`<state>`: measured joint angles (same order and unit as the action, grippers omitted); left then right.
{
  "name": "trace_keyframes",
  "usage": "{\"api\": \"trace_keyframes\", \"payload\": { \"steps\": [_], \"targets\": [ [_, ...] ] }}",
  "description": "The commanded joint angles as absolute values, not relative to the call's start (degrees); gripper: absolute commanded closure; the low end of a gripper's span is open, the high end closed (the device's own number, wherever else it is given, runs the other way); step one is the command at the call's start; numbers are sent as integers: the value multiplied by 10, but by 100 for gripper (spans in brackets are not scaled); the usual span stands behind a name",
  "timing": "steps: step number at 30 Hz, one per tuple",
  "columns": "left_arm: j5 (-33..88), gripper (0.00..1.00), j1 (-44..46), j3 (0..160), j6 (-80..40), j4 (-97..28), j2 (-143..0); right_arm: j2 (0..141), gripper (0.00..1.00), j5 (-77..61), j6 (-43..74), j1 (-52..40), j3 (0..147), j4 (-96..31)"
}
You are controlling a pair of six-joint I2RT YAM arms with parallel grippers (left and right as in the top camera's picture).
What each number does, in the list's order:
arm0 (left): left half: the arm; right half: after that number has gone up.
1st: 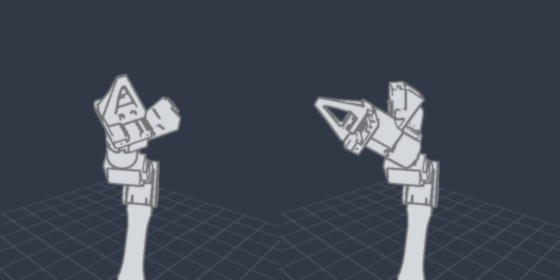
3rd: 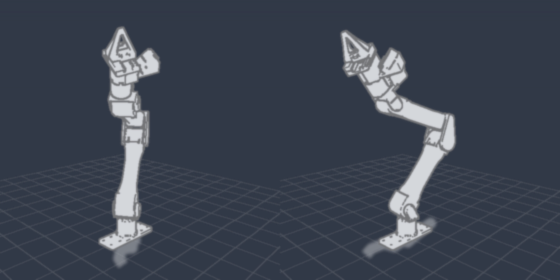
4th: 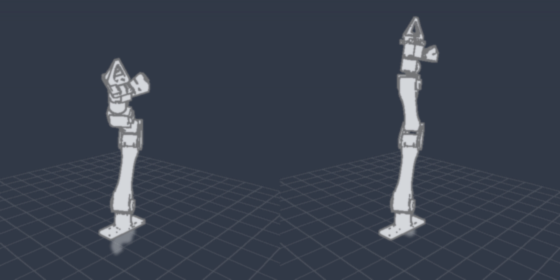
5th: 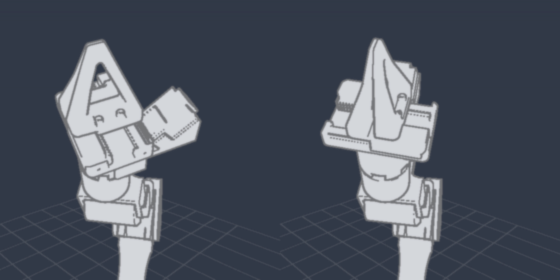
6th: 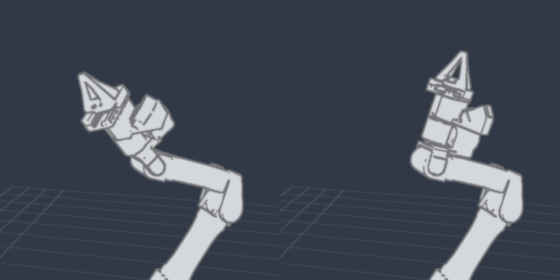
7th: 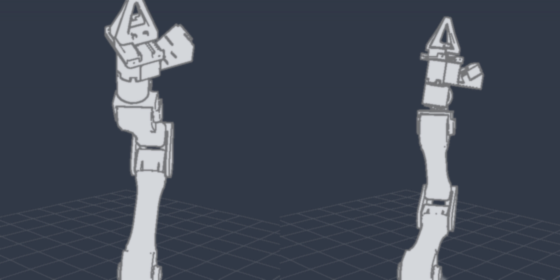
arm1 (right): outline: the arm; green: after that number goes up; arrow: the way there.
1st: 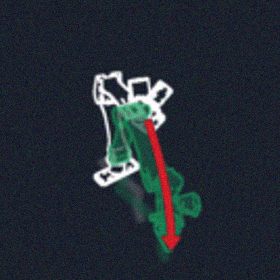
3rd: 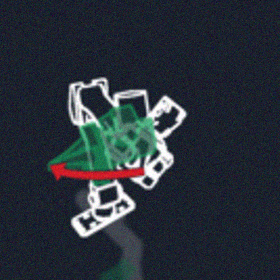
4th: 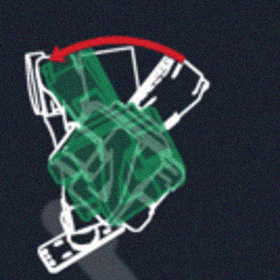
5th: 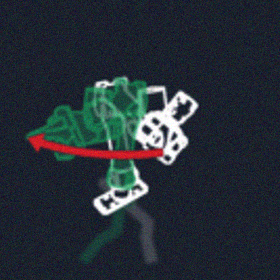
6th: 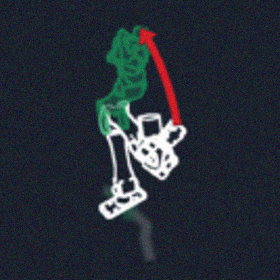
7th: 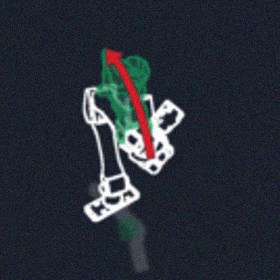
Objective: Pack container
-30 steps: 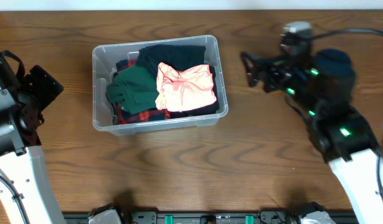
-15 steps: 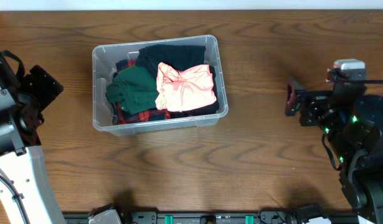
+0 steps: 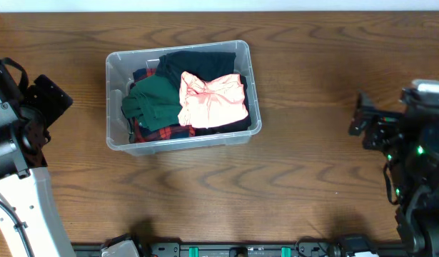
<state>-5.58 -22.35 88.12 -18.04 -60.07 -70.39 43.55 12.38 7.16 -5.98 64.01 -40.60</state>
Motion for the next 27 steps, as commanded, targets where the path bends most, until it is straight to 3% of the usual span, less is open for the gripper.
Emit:
{"api": "trace_keyframes", "payload": {
  "steps": [1,13,27],
  "targets": [
    [-63,2,-226,888,-183,-602,-705,393,1,78,67,-21,581,-381],
    [-63,2,-226,888,-183,-602,-705,202,1,46,120,12,273,-260],
    [-63,2,-226,888,-183,-602,-705,49,1,45,143,12,125,-257]
  ]
}}
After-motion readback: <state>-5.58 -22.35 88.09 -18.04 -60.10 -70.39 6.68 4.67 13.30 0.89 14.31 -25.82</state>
